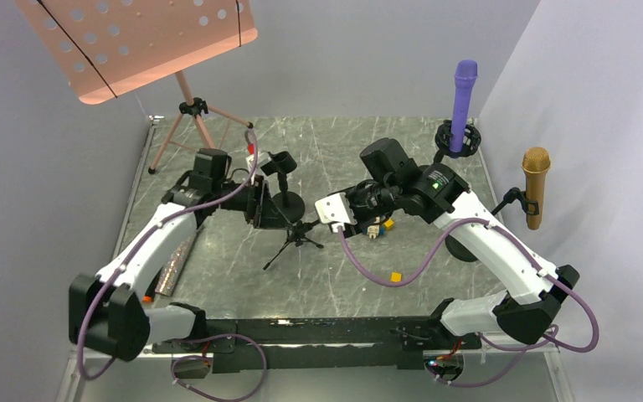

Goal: Remove the microphone from the stand

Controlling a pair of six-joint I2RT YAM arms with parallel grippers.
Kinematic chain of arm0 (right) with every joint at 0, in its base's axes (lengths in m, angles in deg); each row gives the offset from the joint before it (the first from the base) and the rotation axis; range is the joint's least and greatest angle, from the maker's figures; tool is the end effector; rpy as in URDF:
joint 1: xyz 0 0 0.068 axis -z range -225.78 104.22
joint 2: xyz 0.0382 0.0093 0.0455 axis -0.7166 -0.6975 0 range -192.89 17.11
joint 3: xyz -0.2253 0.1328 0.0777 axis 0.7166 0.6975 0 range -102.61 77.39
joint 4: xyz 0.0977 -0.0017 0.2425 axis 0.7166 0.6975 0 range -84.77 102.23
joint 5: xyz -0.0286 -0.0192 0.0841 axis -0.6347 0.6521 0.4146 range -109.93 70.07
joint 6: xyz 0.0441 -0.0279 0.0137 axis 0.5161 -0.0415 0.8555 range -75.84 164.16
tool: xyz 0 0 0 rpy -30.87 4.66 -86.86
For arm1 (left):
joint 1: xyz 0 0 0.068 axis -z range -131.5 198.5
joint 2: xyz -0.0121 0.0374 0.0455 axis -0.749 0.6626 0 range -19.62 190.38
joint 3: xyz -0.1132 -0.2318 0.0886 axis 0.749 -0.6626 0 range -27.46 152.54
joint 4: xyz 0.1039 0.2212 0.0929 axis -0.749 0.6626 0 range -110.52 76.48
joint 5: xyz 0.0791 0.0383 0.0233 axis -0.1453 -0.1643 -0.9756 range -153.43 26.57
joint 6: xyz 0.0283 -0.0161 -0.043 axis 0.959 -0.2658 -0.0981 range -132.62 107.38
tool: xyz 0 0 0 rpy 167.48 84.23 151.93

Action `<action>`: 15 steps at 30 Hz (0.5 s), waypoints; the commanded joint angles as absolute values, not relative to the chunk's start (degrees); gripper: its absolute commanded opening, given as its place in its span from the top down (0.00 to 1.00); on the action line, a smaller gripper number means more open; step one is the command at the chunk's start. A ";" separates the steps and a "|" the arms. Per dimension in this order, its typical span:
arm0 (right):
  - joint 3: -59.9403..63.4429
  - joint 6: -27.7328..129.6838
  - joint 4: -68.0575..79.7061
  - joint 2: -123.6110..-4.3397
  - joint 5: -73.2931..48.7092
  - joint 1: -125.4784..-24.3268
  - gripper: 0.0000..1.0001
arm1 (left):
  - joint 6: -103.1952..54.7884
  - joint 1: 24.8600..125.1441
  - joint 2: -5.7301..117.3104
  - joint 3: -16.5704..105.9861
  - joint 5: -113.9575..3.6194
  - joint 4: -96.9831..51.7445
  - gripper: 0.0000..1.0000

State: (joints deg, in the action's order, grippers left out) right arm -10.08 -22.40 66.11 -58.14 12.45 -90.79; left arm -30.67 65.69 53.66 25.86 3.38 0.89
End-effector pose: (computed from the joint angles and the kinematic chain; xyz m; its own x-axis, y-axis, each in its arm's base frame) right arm 0.1620 0.1891 0.4011 0.5664 -0.5294 -0.6316 -0.8240 -0.3494 -0.4461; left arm 0.2396 -0.1085 0.2809 -0.8405 0.1323 -0.5255 0.5418 0.2243 -0.8100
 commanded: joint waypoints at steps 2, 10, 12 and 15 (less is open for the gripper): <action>-11.02 -23.44 63.51 -58.46 12.95 -90.62 0.94 | 8.43 66.85 43.03 30.66 -8.54 15.70 0.28; -12.13 -21.22 64.56 -58.97 13.11 -91.12 0.94 | 39.89 75.54 34.79 20.17 -21.79 -0.86 0.30; -12.12 -20.67 64.26 -58.81 12.53 -91.43 0.94 | 42.02 76.10 37.53 21.65 -20.96 -0.92 0.33; -12.83 -20.13 64.61 -59.08 12.08 -91.62 0.94 | 43.45 77.50 40.79 23.94 -20.39 0.13 0.36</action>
